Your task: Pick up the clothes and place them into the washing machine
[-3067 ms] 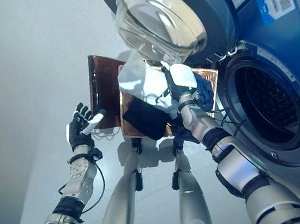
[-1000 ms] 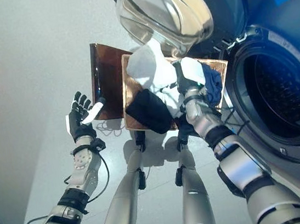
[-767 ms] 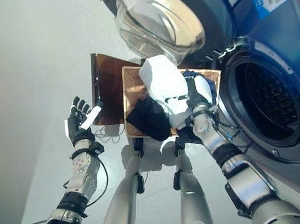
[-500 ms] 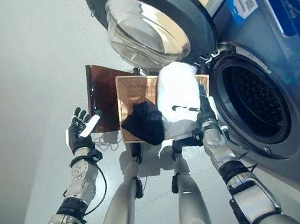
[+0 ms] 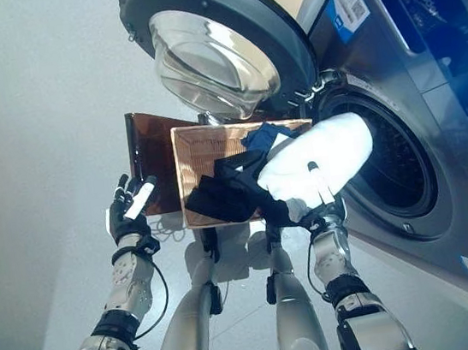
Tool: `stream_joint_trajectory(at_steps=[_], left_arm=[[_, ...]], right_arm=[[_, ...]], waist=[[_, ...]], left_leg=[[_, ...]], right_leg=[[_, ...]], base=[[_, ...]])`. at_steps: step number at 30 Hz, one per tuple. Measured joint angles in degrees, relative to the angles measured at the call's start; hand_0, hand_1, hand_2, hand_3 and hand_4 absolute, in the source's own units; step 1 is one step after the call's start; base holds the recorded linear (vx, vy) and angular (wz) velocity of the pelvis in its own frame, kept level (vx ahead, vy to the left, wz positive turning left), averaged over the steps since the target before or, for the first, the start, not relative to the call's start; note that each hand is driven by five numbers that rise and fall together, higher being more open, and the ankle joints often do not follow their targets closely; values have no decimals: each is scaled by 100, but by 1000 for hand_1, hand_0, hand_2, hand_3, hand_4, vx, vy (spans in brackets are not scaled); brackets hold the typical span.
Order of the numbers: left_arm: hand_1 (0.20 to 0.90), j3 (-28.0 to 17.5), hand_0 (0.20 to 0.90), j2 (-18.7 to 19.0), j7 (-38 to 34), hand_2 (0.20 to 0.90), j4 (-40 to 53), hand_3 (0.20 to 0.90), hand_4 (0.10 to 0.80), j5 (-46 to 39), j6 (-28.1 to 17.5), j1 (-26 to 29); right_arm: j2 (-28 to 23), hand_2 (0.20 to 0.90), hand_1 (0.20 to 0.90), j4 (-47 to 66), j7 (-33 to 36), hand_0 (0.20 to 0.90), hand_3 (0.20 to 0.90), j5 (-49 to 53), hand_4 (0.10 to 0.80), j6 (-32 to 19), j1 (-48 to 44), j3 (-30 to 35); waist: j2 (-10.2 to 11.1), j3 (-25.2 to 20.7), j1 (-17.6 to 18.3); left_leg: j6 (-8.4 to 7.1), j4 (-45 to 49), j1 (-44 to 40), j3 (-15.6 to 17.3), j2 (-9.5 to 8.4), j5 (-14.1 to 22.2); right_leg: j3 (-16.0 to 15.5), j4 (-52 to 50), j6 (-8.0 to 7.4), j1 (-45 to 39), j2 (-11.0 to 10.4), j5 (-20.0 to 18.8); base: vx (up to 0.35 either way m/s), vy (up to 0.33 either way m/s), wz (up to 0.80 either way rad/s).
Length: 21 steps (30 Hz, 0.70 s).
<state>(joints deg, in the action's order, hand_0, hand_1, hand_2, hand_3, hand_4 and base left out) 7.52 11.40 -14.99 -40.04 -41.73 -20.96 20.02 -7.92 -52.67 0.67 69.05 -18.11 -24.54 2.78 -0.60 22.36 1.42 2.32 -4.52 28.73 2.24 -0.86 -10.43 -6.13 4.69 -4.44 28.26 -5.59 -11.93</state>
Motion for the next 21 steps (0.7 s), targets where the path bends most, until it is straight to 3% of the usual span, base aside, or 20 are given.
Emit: stream_joint_trajectory(at_steps=[10, 16, 21], left_arm=[[900, 48, 900, -12, -74, 900, -101, 900, 800, -149, -2, -23], [900, 140, 900, -74, -126, 900, -96, 900, 800, -147, -2, -62], [900, 272, 900, -86, -110, 900, -62, 900, 800, -142, -3, -137]], right_arm=[[192, 200, 200, -562, 463, 200, 200, 858, 300, -426, -411, 477], [49, 200, 200, -618, 590, 200, 200, 1140, 300, -597, -994, 976], [-191, 200, 200, -841, 770, 200, 200, 1439, 300, -729, -1485, 1381]], waist=[[-52, -64, -65], [-358, -257, -110], [-463, -311, -251]], left_leg=[[-12, -1, -17, 55, -15, 18], [-13, -1, 90, 53, -32, 20], [3, 0, 113, 59, -37, 9]], right_leg=[[61, 0, -4, 19, -49, -2], [63, 0, -5, 111, -60, -2], [80, 1, -14, 156, -67, -8]], base=[[0, 0, 0], [0, 4, -1], [7, 5, -2]])
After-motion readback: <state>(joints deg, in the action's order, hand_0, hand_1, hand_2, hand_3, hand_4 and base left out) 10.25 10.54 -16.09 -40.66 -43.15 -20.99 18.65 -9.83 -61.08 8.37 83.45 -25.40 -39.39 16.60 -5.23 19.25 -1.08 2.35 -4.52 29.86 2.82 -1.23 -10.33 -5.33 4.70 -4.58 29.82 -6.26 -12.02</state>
